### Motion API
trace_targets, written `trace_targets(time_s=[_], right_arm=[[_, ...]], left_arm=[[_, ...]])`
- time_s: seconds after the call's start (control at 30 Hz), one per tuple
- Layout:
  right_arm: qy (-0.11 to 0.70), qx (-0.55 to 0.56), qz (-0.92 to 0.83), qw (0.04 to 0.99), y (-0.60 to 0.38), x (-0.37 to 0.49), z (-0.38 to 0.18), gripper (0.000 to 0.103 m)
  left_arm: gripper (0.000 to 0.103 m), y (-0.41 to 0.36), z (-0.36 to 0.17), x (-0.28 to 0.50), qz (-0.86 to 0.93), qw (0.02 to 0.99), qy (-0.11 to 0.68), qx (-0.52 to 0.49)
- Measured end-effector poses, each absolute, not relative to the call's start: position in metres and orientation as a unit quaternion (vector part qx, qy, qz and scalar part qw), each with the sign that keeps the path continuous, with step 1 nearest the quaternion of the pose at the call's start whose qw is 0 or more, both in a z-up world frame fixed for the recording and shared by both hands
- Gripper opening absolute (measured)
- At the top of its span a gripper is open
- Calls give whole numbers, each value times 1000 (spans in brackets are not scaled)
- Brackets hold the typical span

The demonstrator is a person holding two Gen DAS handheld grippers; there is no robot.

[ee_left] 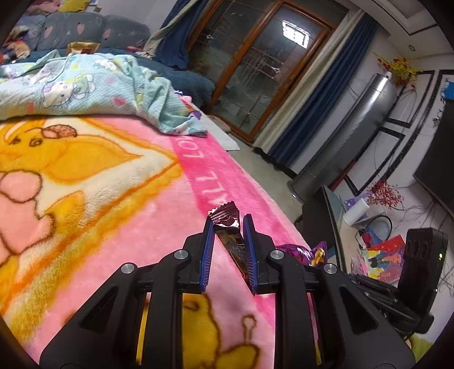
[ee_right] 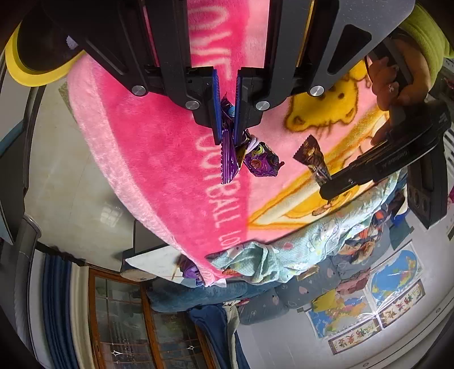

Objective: Collect trash
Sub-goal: 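Grasp a purple wrapper with the right tool while the left tool grasps the other wrapper, then carry both held purple wrappers over the yellow bin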

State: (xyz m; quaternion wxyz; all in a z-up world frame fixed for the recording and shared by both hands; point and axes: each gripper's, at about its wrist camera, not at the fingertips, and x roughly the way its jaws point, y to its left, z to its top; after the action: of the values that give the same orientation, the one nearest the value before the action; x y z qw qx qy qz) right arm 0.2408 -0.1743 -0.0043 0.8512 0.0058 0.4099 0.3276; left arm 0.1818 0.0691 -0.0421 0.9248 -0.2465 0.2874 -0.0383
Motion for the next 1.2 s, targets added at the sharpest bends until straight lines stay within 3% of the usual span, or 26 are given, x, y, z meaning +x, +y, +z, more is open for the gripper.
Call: trace_targets(time_s=[1.2], right_arm=[[364, 39, 290, 884, -241, 204, 40, 8]], left_arm=[[14, -20, -1, 134, -128, 942, 258, -174]])
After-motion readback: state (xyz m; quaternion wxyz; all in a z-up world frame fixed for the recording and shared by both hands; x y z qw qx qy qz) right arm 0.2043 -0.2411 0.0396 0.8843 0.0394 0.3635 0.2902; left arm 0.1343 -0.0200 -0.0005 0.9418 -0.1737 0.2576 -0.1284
